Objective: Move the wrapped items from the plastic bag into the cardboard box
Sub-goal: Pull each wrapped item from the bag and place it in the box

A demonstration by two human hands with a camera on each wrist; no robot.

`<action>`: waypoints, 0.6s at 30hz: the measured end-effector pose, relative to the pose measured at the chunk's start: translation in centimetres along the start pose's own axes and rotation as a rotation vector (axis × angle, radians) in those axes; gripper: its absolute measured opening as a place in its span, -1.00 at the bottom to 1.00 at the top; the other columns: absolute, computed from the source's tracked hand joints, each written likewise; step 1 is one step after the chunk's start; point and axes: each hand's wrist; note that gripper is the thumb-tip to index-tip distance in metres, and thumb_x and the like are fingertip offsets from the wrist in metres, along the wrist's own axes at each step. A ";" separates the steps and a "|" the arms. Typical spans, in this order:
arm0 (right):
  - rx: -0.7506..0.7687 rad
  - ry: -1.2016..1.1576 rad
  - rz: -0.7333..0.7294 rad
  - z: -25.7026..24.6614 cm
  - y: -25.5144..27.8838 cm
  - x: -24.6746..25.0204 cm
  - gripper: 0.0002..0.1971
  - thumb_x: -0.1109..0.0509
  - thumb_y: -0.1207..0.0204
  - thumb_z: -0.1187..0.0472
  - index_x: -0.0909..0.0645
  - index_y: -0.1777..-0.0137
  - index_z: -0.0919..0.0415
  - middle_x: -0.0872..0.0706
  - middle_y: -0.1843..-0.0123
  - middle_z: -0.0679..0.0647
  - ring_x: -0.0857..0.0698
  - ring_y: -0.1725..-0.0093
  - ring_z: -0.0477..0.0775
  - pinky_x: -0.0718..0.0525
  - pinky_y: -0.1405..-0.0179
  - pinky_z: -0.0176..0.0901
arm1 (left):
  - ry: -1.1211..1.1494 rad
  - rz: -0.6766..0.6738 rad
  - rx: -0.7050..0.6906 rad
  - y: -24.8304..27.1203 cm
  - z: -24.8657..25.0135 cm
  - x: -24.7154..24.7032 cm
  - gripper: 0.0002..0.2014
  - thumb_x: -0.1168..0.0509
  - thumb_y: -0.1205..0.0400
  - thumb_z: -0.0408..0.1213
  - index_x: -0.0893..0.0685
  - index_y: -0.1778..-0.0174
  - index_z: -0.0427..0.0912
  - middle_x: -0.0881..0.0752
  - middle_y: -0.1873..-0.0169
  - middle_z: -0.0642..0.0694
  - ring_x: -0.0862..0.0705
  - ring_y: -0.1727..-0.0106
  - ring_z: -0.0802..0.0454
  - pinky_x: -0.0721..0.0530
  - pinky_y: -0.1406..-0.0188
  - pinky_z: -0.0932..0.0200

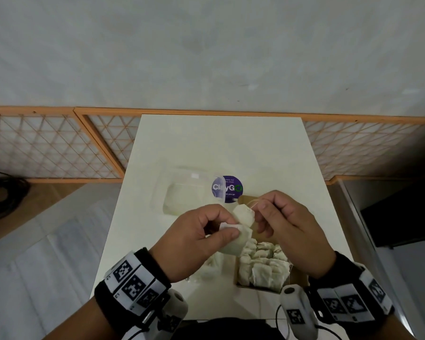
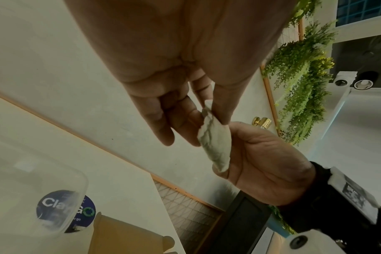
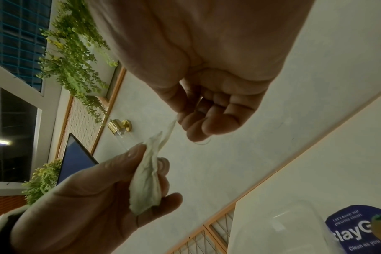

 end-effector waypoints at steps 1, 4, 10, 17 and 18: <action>0.004 -0.008 0.001 -0.1 0.0 0.0 -0.76 -0.25 -0.82 0.28 -0.72 0.02 0.22 -0.75 0.24 0.09 -0.72 0.26 0.03 -0.71 0.27 -0.09 | -0.004 0.009 -0.003 0.0 0.0 0.0 -0.95 -0.48 -0.68 -0.30 -0.79 0.07 -0.07 -0.58 0.45 0.25 -0.51 0.40 0.29 -0.52 0.26 0.39; 0.010 -0.033 -0.001 -0.4 0.1 0.0 -0.77 -0.25 -0.82 0.27 -0.73 0.00 0.23 -0.79 0.21 0.14 -0.76 0.22 0.06 -0.75 0.24 -0.06 | -0.017 -0.003 -0.020 0.2 -0.1 0.0 -0.93 -0.50 -0.67 -0.26 -0.78 0.10 0.01 -0.62 0.41 0.26 -0.54 0.37 0.27 -0.55 0.23 0.35; 0.046 -0.087 -0.058 -1.8 1.0 -0.3 -0.77 -0.29 -0.79 0.32 -0.71 0.09 0.26 -0.76 0.28 0.08 -0.71 0.29 0.00 -0.76 0.24 -0.13 | -0.034 0.003 -0.160 0.1 0.4 -0.5 -0.97 -0.49 -0.67 -0.30 -0.80 0.03 -0.09 -0.78 -0.05 0.00 -0.75 -0.21 -0.11 -0.69 -0.31 -0.12; 0.116 -0.006 -0.092 -2.0 1.6 -0.4 -0.75 -0.31 -0.78 0.29 -0.66 0.16 0.23 -0.58 0.40 0.04 -0.50 0.38 -0.06 -0.51 0.34 -0.24 | -0.088 0.048 -0.247 0.0 1.2 -1.0 -0.94 -0.49 -0.67 -0.31 -0.79 0.04 -0.05 -0.77 0.04 0.05 -0.76 -0.13 -0.11 -0.69 -0.22 -0.14; 0.124 -0.004 -0.094 -2.0 1.6 -0.3 -0.76 -0.31 -0.78 0.29 -0.66 0.15 0.23 -0.61 0.38 0.10 -0.51 0.38 0.03 -0.53 0.35 -0.15 | -0.082 0.044 -0.246 0.0 1.2 -1.0 -0.94 -0.48 -0.67 -0.32 -0.79 0.04 -0.06 -0.77 0.04 0.03 -0.76 -0.12 -0.12 -0.70 -0.21 -0.16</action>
Point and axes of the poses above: each hand's wrist, its own y-axis away from the middle knuckle, its own x-axis out of the back of the hand, z = x × y
